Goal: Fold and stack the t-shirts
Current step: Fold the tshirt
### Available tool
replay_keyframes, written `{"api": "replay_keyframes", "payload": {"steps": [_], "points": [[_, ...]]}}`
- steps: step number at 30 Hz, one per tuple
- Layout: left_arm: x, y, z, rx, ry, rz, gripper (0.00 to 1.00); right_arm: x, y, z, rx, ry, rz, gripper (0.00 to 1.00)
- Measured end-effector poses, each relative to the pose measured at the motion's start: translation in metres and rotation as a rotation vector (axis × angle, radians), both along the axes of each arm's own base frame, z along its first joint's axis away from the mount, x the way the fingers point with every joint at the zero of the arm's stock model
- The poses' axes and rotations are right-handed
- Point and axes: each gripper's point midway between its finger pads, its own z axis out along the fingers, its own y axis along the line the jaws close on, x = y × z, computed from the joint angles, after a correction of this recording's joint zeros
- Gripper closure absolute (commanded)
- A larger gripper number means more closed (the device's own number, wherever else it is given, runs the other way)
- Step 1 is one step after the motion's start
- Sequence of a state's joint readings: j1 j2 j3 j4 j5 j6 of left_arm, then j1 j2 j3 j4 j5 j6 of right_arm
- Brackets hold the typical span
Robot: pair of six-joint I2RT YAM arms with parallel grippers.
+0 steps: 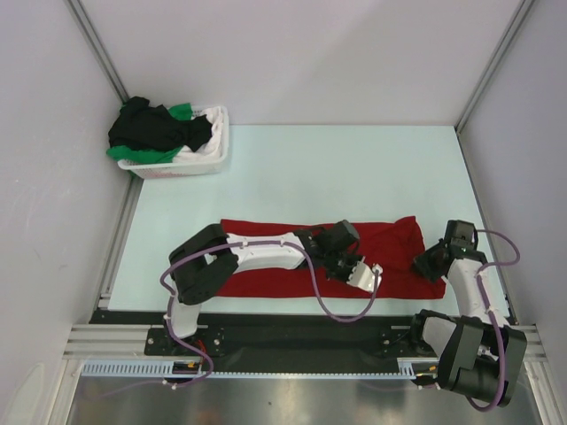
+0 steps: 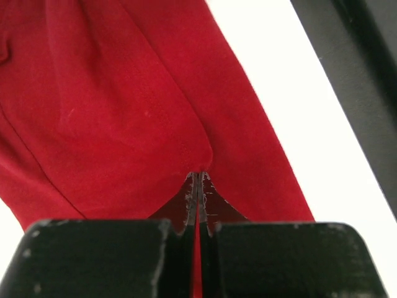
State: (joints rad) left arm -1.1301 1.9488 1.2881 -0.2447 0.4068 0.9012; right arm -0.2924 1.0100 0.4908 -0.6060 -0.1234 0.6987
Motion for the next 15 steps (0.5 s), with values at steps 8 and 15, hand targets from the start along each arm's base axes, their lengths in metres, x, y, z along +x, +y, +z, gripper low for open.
{"api": "replay_keyframes", "payload": {"steps": [8, 15], "points": [[0.025, 0.018, 0.005, -0.012, 0.117, 0.058, 1.0, 0.0, 0.01, 0.028, 0.047, -0.038, 0.022, 1.0], [0.006, 0.017, 0.006, -0.02, 0.183, 0.004, 1.0, -0.014, 0.016, 0.019, 0.089, 0.04, 0.012, 0.84]]}}
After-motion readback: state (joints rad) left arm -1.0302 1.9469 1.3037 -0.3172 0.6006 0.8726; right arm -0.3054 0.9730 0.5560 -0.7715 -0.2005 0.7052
